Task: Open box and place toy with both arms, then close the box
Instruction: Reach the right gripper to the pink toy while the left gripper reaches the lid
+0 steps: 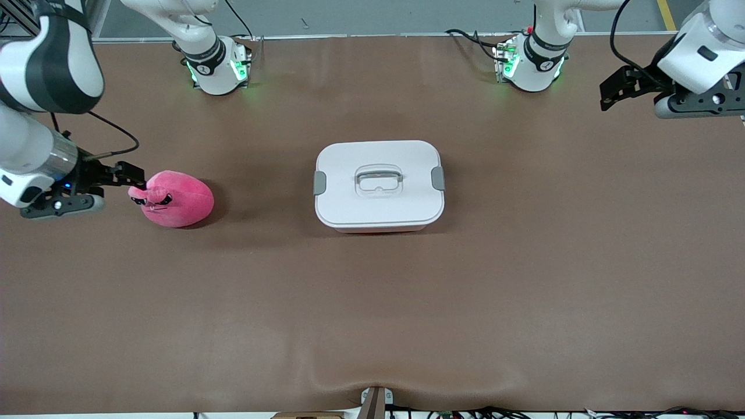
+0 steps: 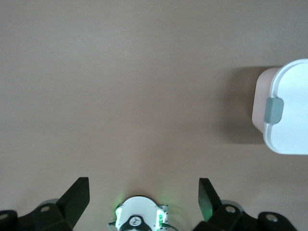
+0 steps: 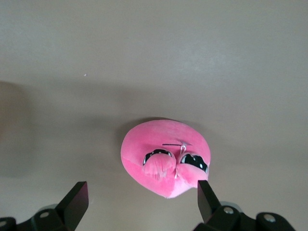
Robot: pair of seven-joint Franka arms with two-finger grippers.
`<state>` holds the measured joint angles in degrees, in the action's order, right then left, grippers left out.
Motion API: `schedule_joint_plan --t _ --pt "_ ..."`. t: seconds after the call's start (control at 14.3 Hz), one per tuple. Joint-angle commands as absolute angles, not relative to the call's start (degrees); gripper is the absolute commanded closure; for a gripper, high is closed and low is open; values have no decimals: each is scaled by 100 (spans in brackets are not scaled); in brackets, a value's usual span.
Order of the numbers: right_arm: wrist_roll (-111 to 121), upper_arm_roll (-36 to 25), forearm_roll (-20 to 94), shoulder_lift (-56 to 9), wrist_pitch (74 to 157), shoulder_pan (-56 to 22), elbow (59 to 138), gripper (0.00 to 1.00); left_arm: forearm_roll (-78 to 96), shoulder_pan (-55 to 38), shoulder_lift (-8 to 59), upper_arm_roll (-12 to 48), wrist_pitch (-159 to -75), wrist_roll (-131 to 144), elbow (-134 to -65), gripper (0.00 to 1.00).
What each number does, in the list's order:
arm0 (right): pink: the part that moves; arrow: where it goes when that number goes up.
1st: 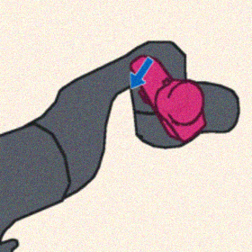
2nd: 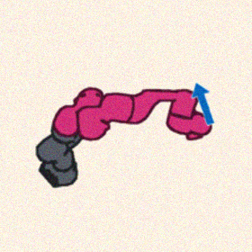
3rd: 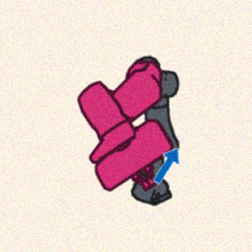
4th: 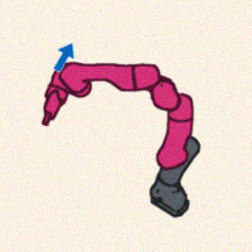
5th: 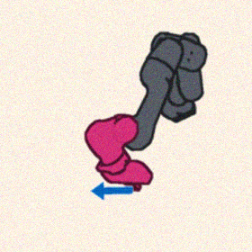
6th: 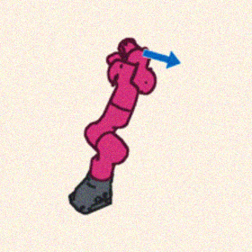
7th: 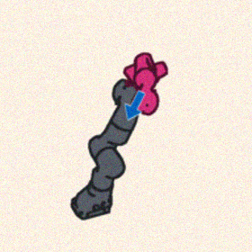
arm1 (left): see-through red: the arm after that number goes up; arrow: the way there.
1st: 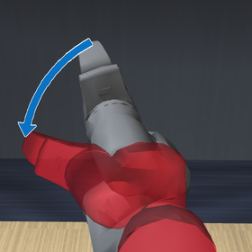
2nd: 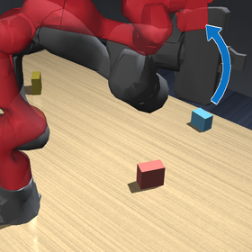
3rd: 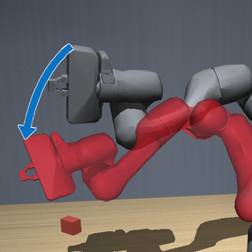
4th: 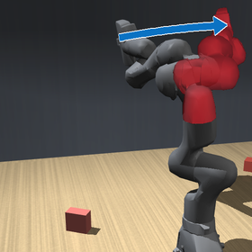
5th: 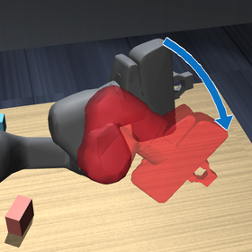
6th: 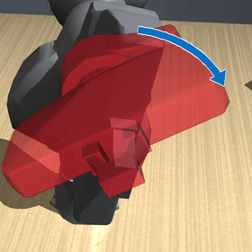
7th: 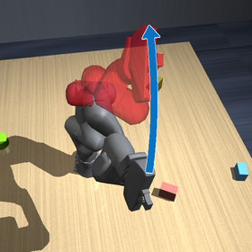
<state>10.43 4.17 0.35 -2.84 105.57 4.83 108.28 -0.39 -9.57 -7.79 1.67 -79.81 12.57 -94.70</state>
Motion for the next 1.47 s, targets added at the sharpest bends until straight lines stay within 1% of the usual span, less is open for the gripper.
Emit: schedule_joint_plan --t 0.0,0.14,0.21,0.35,0.49,0.56,0.63,0.7,0.84,1.05,1.12,1.19,1.26,1.33,1.4 --pt "1299 457 -61 -281 10985 553 11293 0 -123 -1028 -493 482 -8016 1896 -9325 0" --pt "1537 457 -62 -343 11205 676 11652 0 -132 -1028 -317 737 -8016 2249 -9221 0" --pt "1599 457 -62 -421 11258 694 11802 0 -80 -1028 -177 773 -8016 2328 -9107 0" --pt "1827 457 -62 -545 11311 825 11987 0 69 -1107 -36 861 -8016 2713 -9062 0" --pt "1837 457 -62 -606 11426 852 12137 1 210 -1116 201 1150 -8077 3668 -9027 0" --pt "1828 457 -62 -633 11417 853 12146 10 281 -1116 315 1256 -8242 4213 -8948 0" --pt "1828 457 -62 -633 11417 844 12146 14 342 -1116 369 1431 -8436 4741 -8947 0" --pt "1828 466 -62 -633 11417 835 12138 18 343 -1116 439 1572 -8524 5207 -8965 0" --pt "1828 466 -62 -633 11434 835 12120 24 343 -1151 580 1809 -8578 6218 -8947 0" --pt "1828 466 -62 -633 11452 835 12094 49 343 -1274 843 2144 -8885 7773 -8965 0" --pt "1828 466 -62 -642 11461 835 12102 51 325 -1379 905 2205 -8990 8196 -8965 0" --pt "1828 466 -62 -650 11478 835 12111 57 290 -1536 992 2206 -9130 8679 -8956 0" --pt "1837 466 -62 -650 11470 835 12111 66 264 -1712 1115 2206 -9288 9188 -8965 0" --pt "1837 466 -62 -650 11470 835 12111 82 246 -1923 1264 2206 -9473 9837 -8965 0" --pt "1837 466 -62 -650 11452 826 12103 100 159 -2090 1396 2206 -9701 10505 -8965 0"
